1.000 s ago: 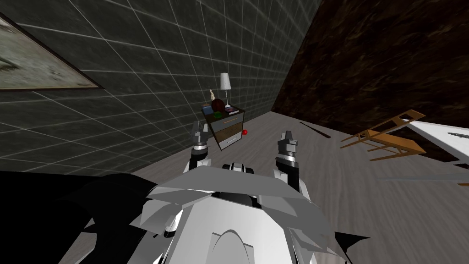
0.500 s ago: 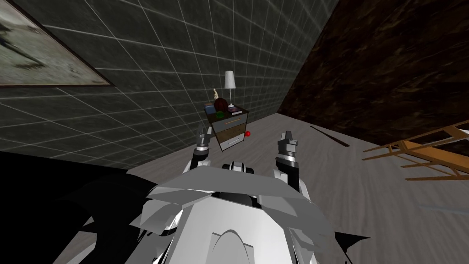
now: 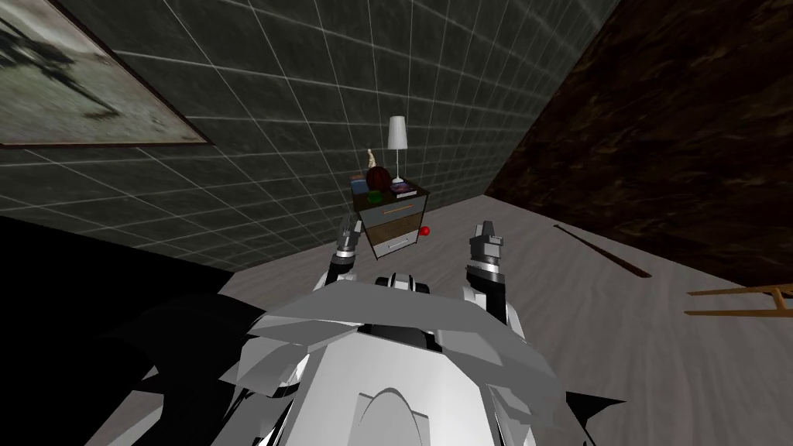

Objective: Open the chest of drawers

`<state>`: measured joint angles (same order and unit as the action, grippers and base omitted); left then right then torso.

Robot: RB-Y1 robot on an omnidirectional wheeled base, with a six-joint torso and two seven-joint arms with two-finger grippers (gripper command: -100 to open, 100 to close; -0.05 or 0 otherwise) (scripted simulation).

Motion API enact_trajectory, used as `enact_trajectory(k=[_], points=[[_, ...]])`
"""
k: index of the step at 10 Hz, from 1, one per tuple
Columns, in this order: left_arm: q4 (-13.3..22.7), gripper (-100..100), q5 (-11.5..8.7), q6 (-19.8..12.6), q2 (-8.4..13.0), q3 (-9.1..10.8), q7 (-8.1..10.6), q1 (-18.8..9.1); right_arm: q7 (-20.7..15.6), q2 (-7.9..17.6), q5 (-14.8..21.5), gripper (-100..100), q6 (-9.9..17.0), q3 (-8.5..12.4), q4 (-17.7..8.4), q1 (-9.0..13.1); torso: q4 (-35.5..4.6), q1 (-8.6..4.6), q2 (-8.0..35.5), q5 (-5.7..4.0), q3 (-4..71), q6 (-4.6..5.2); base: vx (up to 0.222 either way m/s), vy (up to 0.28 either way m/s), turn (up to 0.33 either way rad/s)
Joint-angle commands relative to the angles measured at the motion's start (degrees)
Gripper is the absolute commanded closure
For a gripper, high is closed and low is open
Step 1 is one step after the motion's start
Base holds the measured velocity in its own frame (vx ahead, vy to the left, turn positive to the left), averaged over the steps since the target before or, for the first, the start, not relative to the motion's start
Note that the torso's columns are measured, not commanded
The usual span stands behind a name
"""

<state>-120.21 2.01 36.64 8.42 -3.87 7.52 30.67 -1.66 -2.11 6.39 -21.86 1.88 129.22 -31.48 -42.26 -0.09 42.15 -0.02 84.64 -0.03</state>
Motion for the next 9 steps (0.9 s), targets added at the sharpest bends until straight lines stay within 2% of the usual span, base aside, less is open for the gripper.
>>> enact_trajectory(k=[1,9], points=[[3.3,-100,-0.2,0.6,0.6,-0.48,0.90,-0.2,0.0,0.0,0.0,0,0.0,0.0,0.0,0.0,0.0,-0.02,0.0,-0.01,0.0,0.04,0.201,-0.085,0.208],[13.4,-100,-0.8,2.5,0.9,-1.61,3.42,-0.5,0.0,0.0,0.0,0,0.0,0.0,0.0,0.0,0.0,0.14,0.1,0.04,-0.1,0.03,0.183,-0.095,0.219]])
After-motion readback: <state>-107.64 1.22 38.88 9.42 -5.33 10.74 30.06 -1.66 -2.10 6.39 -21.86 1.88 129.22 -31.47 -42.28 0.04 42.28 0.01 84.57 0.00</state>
